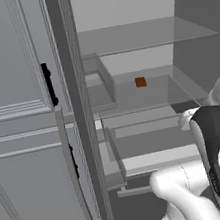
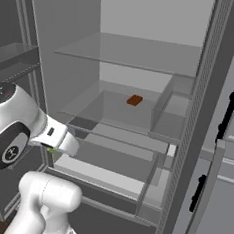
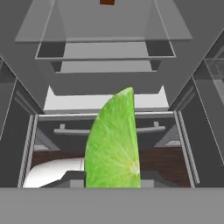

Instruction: Grab a lemon wedge from the fridge and one ice cube from the ice bowl, and put them in the glass of lemonade.

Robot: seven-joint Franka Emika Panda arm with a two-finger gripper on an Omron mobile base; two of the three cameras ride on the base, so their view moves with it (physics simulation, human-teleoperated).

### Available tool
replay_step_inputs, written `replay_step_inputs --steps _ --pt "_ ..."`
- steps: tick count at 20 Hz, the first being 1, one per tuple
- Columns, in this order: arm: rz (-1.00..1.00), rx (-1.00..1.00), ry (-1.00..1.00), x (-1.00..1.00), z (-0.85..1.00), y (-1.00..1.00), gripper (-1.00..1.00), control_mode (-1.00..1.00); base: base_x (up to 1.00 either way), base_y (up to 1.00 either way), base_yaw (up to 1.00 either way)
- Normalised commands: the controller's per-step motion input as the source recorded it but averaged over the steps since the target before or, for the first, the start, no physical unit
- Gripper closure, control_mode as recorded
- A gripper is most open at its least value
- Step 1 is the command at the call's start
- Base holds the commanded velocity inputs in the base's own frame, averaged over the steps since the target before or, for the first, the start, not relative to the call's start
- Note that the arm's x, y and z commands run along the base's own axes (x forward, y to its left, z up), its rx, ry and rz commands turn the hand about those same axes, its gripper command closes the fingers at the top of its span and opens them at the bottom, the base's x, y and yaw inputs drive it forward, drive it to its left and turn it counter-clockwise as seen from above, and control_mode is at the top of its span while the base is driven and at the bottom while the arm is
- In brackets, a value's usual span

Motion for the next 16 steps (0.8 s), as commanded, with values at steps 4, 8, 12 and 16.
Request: replay_step_inputs --steps 4,8,12,16 --pt "0.0 0.0 0.0 0.0 0.0 0.0 1.0 1.0 -0.63 0.2 0.04" --pt "0.0 0.0 0.0 0.0 0.0 0.0 1.0 1.0 -1.0 0.25 0.09" --pt "0.0 0.0 0.0 0.0 0.0 0.0 1.0 1.0 -1.0 0.09 0.02" --pt "0.0 0.0 0.0 0.0 0.0 0.0 1.0 1.0 -1.0 -0.04 0.0"
